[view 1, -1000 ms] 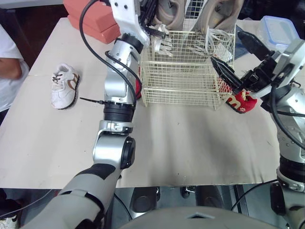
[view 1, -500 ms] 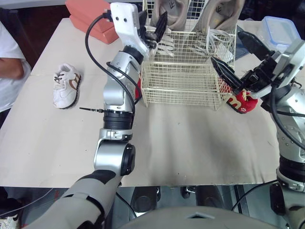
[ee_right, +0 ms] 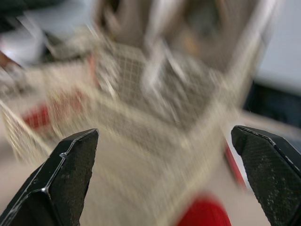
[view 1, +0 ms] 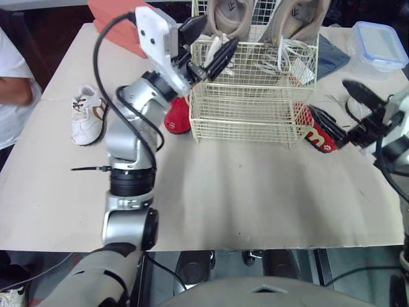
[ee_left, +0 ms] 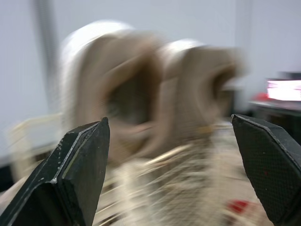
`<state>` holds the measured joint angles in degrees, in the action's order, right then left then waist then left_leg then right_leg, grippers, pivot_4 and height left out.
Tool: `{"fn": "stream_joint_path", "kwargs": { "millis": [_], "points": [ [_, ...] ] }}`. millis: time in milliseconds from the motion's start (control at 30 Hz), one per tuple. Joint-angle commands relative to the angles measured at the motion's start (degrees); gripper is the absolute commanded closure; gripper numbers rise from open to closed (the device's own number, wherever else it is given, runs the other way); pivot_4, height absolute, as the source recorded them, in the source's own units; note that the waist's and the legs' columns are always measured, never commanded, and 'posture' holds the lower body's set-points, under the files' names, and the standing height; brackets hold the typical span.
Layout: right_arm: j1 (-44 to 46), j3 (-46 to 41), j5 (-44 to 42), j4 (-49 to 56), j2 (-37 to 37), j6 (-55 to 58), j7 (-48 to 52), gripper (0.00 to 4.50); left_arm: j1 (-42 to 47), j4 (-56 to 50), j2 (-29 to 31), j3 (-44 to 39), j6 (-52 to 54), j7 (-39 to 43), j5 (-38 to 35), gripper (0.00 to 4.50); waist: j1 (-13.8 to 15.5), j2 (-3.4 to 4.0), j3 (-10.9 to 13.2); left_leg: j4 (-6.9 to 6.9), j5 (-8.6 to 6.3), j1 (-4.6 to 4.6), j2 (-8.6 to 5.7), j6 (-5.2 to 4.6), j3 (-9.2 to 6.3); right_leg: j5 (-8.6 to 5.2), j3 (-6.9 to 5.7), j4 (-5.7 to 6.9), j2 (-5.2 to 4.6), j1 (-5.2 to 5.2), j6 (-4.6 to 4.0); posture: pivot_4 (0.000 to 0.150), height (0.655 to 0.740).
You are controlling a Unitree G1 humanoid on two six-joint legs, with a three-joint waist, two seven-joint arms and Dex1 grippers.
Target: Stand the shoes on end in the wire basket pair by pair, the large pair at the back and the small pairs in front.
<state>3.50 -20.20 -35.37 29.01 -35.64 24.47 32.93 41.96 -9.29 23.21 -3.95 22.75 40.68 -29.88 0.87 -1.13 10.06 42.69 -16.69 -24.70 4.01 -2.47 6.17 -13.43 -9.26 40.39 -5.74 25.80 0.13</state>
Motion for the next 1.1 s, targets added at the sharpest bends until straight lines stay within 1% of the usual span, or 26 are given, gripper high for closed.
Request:
{"fn": "stream_joint_path", "kwargs": {
  "millis": [33, 67, 133, 200, 300, 400, 500, 567, 633, 733, 933, 1000, 1100],
  "points": [
    [-4.1, -4.3, -0.7, -1.0, -2.4, -0.2, 3.4, 0.00, -1.5, -6.7, 8.7, 0.8, 11.2, 10.0, -8.5, 0.05, -0.3, 0.05, 0.0, -0.03, 0.00, 0.04, 0.02, 0.00, 0.03, -0.07, 0.01, -0.01, 0.05, 0.00, 0.12, 0.150, 0.6860],
    [-5.4, -4.7, -0.3, -2.3, -3.1, -0.5, 4.7, 0.00, -1.9, -7.8, 11.6, 1.1, 13.3, 12.2, -9.5, 0.05, -0.3, 0.06, 0.0, -0.06, 0.00, 0.08, 0.05, 0.00, 0.05, -0.09, 0.06, -0.01, 0.08, 0.00, 0.14, 0.150, 0.6860],
    [-6.6, -4.8, 0.2, -5.1, -4.2, -0.4, 6.2, 0.00, -2.4, -9.2, 15.9, 1.2, 17.4, 14.2, -11.3, 0.05, -0.2, 0.07, 0.0, -0.11, 0.00, 0.10, 0.08, 0.01, 0.05, -0.10, 0.14, -0.08, 0.15, 0.00, 0.16, 0.150, 0.6860],
    [-6.9, -4.4, 0.4, -7.2, -5.0, -0.2, 7.3, 0.00, -2.6, -10.1, 18.2, 1.1, 20.0, 15.0, -12.8, 0.05, -0.1, 0.09, 0.0, -0.14, 0.01, 0.09, 0.11, 0.01, 0.05, -0.11, 0.18, -0.16, 0.18, 0.00, 0.17, 0.150, 0.6860],
    [-5.4, -1.2, 3.8, -13.9, -6.7, -1.6, 10.4, 0.00, -3.3, -12.4, 21.5, 1.2, 25.3, 15.8, -15.6, 0.05, -0.1, 0.09, 0.0, -0.17, 0.01, 0.07, 0.11, 0.01, 0.06, -0.10, 0.22, -0.31, 0.21, -0.02, 0.18, 0.150, 0.6860],
    [-1.9, 1.5, 6.4, -20.7, -7.1, -3.6, 12.5, 0.00, -3.9, -14.6, 22.7, 1.0, 27.2, 16.2, -17.4, 0.05, -0.1, 0.09, 0.1, -0.21, 0.00, 0.07, 0.12, 0.01, 0.07, -0.10, 0.25, -0.41, 0.24, -0.06, 0.19, 0.150, 0.6860],
    [1.0, 2.8, 6.3, -25.4, -7.1, -3.4, 15.2, 0.00, -3.1, -15.5, 22.4, 0.6, 28.0, 15.2, -18.3, 0.05, 0.0, 0.11, 0.1, -0.29, 0.01, 0.09, 0.11, 0.02, 0.07, -0.10, 0.25, -0.42, 0.25, -0.05, 0.18, 0.150, 0.6860],
    [2.3, 4.2, 8.3, -28.5, -7.7, -5.1, 16.7, 0.00, -2.3, -15.9, 22.5, 0.4, 28.0, 14.5, -18.4, 0.05, 0.0, 0.13, 0.1, -0.31, 0.02, 0.09, 0.11, 0.03, 0.07, -0.09, 0.25, -0.42, 0.27, -0.05, 0.16, 0.150, 0.6860],
    [3.4, 4.5, 8.3, -30.3, -7.4, -5.4, 17.6, 0.00, -1.8, -16.3, 22.5, 0.0, 28.4, 13.8, -18.8, 0.05, 0.0, 0.13, 0.1, -0.31, 0.02, 0.11, 0.11, 0.03, 0.07, -0.08, 0.25, -0.43, 0.27, -0.06, 0.15, 0.150, 0.6860],
    [4.6, 4.1, 7.5, -31.3, -6.6, -5.2, 18.3, 0.84, -1.7, -16.7, 22.9, 0.1, 28.3, 13.0, -18.4, 0.00, -0.1, 0.13, 0.1, -0.31, 0.02, 0.10, 0.10, 0.03, 0.11, -0.06, 0.26, -0.45, 0.25, -0.06, 0.14, 0.150, 0.6860],
    [4.7, 4.1, 8.0, -30.9, -6.1, -6.0, 18.5, 3.76, -1.7, -16.3, 22.9, 0.7, 27.6, 13.0, -17.9, 0.00, -0.1, 0.13, 0.1, -0.37, 0.03, 0.21, 0.13, 0.06, 0.19, -0.07, 0.36, -0.42, 0.28, -0.06, 0.15, 0.150, 0.6860],
    [4.7, 3.8, 8.5, -30.8, -5.8, -6.8, 17.9, 4.49, -1.6, -16.2, 22.5, 0.9, 27.3, 13.1, -17.9, 0.00, -0.1, 0.13, 0.1, -0.37, 0.03, 0.21, 0.12, 0.06, 0.22, -0.07, 0.38, -0.43, 0.27, -0.06, 0.15, 0.150, 0.6860],
    [5.2, 1.4, 8.0, -30.6, -4.6, -9.0, 16.0, 4.49, -1.4, -16.0, 22.2, 1.2, 26.7, 13.2, -17.5, 0.00, -0.1, 0.13, 0.1, -0.36, 0.03, 0.21, 0.12, 0.06, 0.24, -0.07, 0.39, -0.43, 0.27, -0.06, 0.15, 0.150, 0.6860]
  ]
}}
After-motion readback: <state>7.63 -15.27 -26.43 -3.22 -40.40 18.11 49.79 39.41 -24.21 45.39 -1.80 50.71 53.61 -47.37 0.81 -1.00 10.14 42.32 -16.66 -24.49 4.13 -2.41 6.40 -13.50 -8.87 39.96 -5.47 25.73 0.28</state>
